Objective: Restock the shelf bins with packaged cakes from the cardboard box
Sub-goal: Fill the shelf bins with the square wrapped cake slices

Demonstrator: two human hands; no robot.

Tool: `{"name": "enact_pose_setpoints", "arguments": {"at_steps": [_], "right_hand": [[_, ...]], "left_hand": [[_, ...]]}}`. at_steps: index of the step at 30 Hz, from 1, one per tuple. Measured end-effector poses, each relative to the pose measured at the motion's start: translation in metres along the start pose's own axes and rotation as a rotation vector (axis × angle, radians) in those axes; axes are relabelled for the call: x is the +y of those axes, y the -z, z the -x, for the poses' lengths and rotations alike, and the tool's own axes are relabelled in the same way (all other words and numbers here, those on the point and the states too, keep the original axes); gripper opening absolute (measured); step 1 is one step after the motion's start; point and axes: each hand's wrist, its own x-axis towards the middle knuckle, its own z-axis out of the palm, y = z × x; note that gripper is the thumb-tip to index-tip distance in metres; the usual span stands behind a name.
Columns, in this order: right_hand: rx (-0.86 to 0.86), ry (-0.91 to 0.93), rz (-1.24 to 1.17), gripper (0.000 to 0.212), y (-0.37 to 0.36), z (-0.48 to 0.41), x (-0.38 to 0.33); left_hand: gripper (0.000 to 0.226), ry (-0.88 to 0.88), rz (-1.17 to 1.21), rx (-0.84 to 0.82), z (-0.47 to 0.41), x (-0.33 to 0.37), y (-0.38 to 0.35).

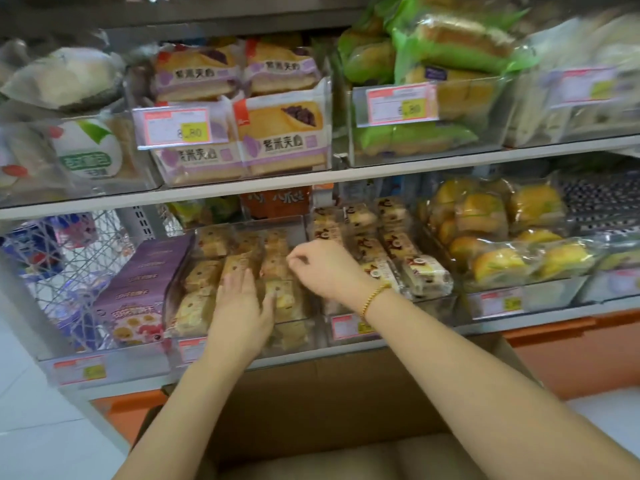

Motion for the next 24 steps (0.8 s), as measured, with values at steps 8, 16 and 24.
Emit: {"name": "enact_pose_setpoints", "arguments": {"at_steps": [8, 16, 24], "right_hand": [[0.196, -0.31, 0.334, 0.047, 0.034, 0.074, 0.138], [0.032, -0.079, 0.299, 0.052, 0.032, 0.096, 0.168], [-0.059, -0.097, 0.339, 0.052, 0.03, 0.075, 0.176]], "left_hand": [[0.062, -0.493, 0.098, -0.127, 0.04, 0.125, -0.056], [0.065, -0.426, -0.078, -0.164, 0.029, 0.153, -0.083], [0.063, -0.382, -0.109, -0.161, 0.027, 0.161, -0.088]]}}
